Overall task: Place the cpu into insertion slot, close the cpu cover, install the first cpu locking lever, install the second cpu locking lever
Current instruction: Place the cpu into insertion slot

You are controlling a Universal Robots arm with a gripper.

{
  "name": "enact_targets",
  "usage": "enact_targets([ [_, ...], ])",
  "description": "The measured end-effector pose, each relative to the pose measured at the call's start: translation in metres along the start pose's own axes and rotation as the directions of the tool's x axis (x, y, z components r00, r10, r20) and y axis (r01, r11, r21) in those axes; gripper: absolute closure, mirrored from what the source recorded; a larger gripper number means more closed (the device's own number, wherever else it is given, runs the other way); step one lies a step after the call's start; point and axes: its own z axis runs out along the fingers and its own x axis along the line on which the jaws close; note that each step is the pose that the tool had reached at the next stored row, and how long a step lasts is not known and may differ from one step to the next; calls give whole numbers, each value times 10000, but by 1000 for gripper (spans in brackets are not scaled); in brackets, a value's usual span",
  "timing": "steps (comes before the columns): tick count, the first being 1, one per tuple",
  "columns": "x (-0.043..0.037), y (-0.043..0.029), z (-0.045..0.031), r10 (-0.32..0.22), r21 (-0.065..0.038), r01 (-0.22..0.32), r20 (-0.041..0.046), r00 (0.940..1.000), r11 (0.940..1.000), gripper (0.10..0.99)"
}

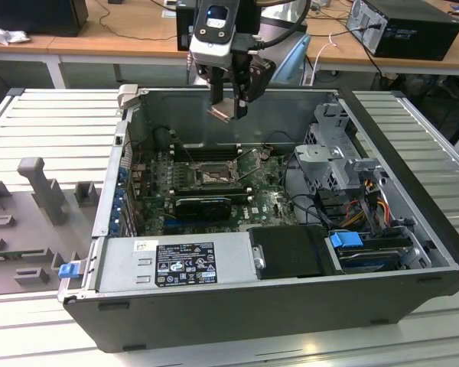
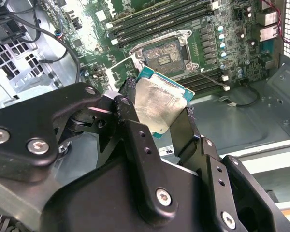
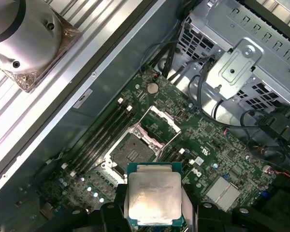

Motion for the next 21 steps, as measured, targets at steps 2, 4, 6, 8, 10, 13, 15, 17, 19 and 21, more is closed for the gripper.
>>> enact_targets([
  [2, 0, 0, 0, 31, -1, -31, 2, 10000, 10000, 557],
  [4, 0, 0, 0, 60, -1, -60, 5, 10000, 10000, 557],
  [6, 0, 0, 0, 88, -2, -88, 8, 10000, 10000, 557],
  [8, 0, 0, 0, 118, -3, -118, 10, 9999, 9999, 557],
  [10, 0, 0, 0, 159, -3, -159, 14, 9999, 9999, 557],
  [13, 0, 0, 0, 211, -5, -211, 18, 9998, 9998, 557],
  [15, 0, 0, 0, 251, -6, -251, 22, 9997, 9997, 557],
  [17, 0, 0, 0, 313, -7, -313, 27, 9995, 9995, 557],
  [19, 0, 0, 0, 351, -7, -351, 31, 9994, 9994, 557],
  [21, 0, 0, 0, 385, -8, -384, 34, 9993, 9993, 557],
])
